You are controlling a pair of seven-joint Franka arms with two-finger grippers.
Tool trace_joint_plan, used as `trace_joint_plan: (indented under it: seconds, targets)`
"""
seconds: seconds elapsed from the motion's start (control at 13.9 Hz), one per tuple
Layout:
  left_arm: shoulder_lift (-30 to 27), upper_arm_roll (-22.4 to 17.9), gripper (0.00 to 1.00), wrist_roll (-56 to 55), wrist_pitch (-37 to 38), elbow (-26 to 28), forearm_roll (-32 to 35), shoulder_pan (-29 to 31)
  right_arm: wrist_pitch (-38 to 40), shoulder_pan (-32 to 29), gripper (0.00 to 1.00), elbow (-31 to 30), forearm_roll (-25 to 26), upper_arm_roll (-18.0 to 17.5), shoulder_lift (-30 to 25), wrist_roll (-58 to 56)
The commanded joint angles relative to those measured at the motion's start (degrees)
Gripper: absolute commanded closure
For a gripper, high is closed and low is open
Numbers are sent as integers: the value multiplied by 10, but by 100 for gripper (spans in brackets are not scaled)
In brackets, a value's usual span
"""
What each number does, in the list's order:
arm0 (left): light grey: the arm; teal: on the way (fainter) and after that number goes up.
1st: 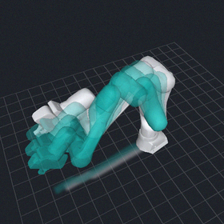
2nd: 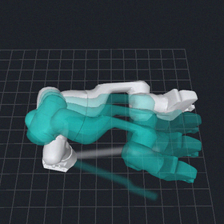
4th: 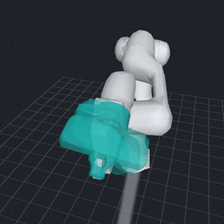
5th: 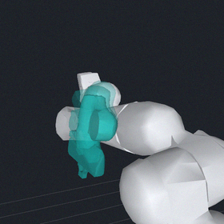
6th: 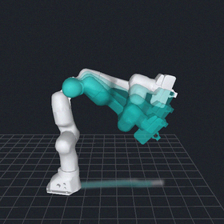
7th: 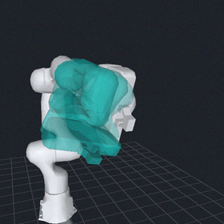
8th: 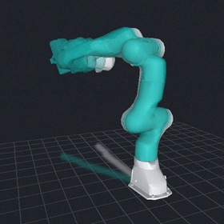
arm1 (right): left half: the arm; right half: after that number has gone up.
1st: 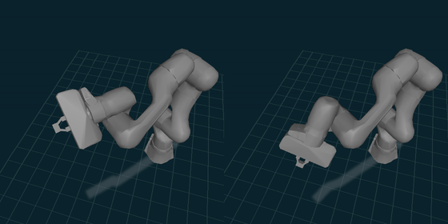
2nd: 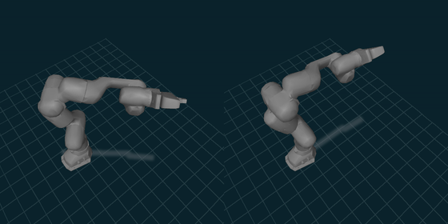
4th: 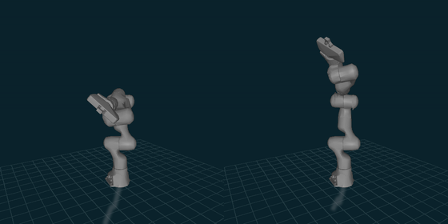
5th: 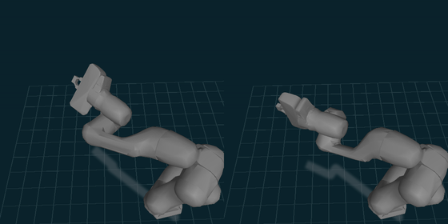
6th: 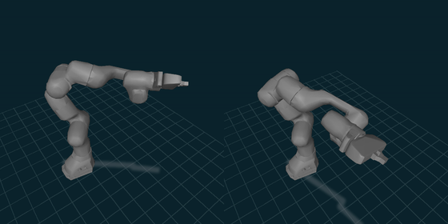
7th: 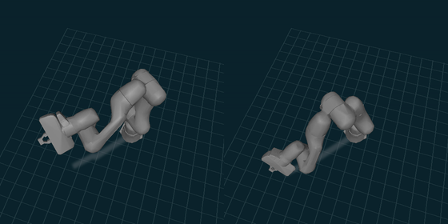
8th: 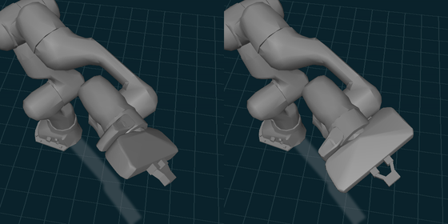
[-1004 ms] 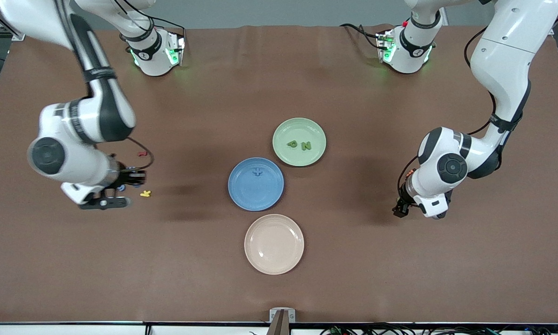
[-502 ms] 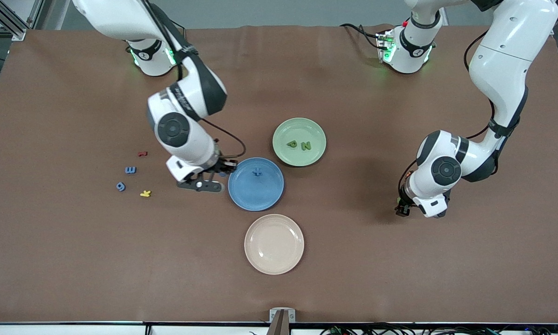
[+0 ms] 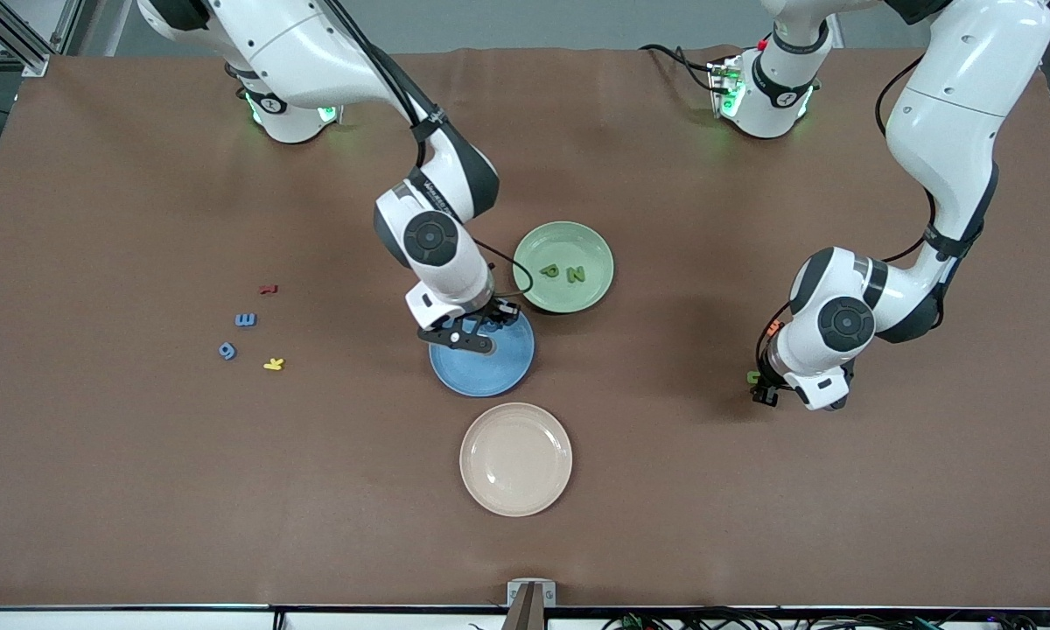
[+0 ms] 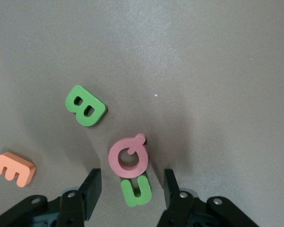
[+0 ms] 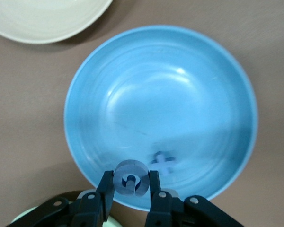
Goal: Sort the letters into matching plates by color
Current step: 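Place G on the blue plate while the left gripper grasps green u, then drop u on the green plate while the right gripper returns to letters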
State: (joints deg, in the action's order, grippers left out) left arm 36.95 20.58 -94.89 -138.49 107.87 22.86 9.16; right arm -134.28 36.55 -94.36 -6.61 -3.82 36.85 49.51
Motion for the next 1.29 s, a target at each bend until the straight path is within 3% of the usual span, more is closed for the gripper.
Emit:
trace_joint_plan:
  seconds: [0.0,0.07,0.29,0.36,0.5,0.57,0.65,0.72,0.93,1.22]
  targets:
    - [7,2,50,-15,-4,-1,13,1,7,11,80,46,-5,7,37,20]
    - [8,2,56,-16,-4,-1,13,0,5,11,80,52,-4,7,45,20]
    - [4,4,90,-15,-4,4,13,2,-15,8,79,56,-1,9,57,15]
    - [4,6,96,-15,-4,4,13,1,-18,7,79,56,0,9,60,15]
    - [1,9,99,-14,-3,6,13,-5,-23,7,79,56,0,9,65,15]
    - [-3,28,100,-15,-2,8,13,-1,-25,9,67,56,-1,9,66,16]
    - [-6,40,100,-15,2,8,12,1,-24,9,29,56,-1,9,65,16]
    - [-11,51,100,-17,3,8,9,0,-24,10,0,58,-1,9,60,16]
    - [-28,109,100,-42,5,33,7,-3,20,3,0,59,0,11,27,9]
    - [-39,187,100,-89,5,52,11,-5,211,-48,0,58,1,21,-80,-57]
